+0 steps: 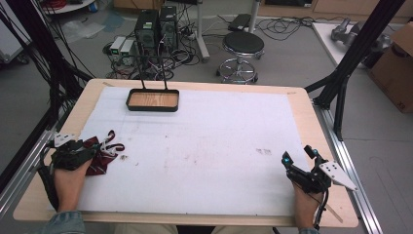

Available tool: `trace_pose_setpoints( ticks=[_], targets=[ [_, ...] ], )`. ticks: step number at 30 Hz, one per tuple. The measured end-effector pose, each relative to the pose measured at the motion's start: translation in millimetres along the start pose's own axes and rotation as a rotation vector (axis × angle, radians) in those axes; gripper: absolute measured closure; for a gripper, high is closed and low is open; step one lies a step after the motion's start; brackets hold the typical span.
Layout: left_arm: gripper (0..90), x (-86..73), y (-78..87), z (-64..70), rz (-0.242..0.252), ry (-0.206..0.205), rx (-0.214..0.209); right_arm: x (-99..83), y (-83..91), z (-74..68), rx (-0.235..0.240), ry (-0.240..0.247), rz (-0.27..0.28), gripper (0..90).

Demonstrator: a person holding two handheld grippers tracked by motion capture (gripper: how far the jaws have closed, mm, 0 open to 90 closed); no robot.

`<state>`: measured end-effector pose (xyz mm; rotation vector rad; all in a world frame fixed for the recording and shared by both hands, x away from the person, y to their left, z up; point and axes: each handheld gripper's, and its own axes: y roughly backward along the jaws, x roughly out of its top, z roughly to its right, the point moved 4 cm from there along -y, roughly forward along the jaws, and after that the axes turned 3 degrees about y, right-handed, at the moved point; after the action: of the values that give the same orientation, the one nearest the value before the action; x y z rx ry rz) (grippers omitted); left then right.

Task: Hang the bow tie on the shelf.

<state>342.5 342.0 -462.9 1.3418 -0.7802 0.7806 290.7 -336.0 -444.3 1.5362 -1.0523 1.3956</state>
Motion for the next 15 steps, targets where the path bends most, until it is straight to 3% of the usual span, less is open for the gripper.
trace_pose_setpoints(
  ticks=[10, 15],
  targets=[
    [48.2, -2.1, -9.3, 6.4, -0.039, -0.024, 0.007, -0.3, 0.2, -0.6, -0.001, -0.001, -0.007, 11.1],
    [50.7, -4.6, -10.0, 11.0, -0.079, -0.038, -0.023, -0.3, 0.1, -0.7, 0.000, 0.000, -0.007, 11.1]
  ],
)
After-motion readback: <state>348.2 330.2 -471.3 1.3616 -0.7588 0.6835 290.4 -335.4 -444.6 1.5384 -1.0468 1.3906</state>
